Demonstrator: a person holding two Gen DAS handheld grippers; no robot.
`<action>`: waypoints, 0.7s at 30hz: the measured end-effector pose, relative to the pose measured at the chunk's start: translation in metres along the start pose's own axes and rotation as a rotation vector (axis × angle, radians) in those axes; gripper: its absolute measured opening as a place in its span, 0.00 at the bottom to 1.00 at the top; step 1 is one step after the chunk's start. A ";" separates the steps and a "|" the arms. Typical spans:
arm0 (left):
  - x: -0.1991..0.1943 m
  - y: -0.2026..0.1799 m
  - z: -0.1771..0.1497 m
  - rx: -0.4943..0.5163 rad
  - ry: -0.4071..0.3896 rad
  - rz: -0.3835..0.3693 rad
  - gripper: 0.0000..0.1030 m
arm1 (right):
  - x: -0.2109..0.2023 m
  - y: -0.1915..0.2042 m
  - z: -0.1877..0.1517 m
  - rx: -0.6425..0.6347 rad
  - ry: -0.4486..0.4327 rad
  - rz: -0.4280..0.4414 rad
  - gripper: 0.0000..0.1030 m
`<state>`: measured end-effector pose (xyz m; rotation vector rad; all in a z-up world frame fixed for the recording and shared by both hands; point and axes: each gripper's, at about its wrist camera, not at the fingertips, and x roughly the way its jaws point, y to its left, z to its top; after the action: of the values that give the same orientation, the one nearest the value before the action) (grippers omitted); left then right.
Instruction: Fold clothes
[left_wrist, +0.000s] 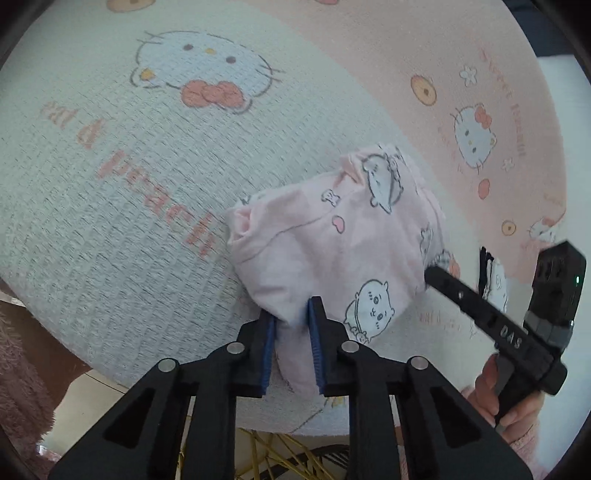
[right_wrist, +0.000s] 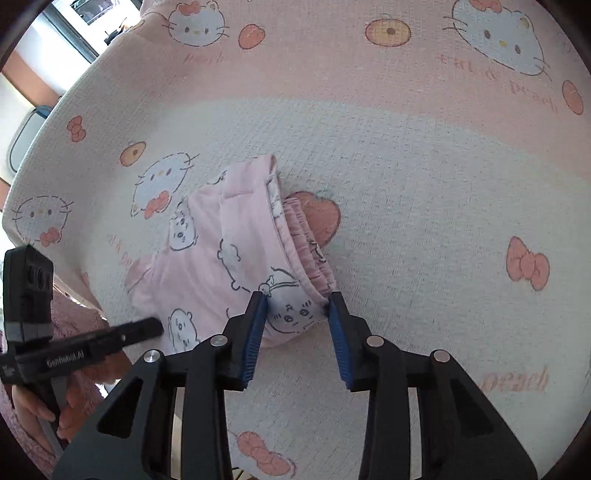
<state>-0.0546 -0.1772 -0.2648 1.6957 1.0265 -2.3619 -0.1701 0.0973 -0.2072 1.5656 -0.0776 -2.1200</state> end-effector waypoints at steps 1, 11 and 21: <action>-0.007 0.003 0.007 -0.004 -0.025 0.026 0.17 | -0.006 0.006 -0.010 0.010 0.008 0.039 0.28; -0.016 0.016 0.031 -0.022 -0.014 0.015 0.44 | -0.038 0.049 -0.027 -0.050 -0.091 -0.138 0.51; 0.000 0.013 0.024 -0.011 -0.062 0.093 0.44 | 0.021 0.004 -0.020 0.197 0.055 0.059 0.78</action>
<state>-0.0694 -0.2007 -0.2671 1.6185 0.9278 -2.3304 -0.1548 0.0900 -0.2314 1.7097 -0.3192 -2.0740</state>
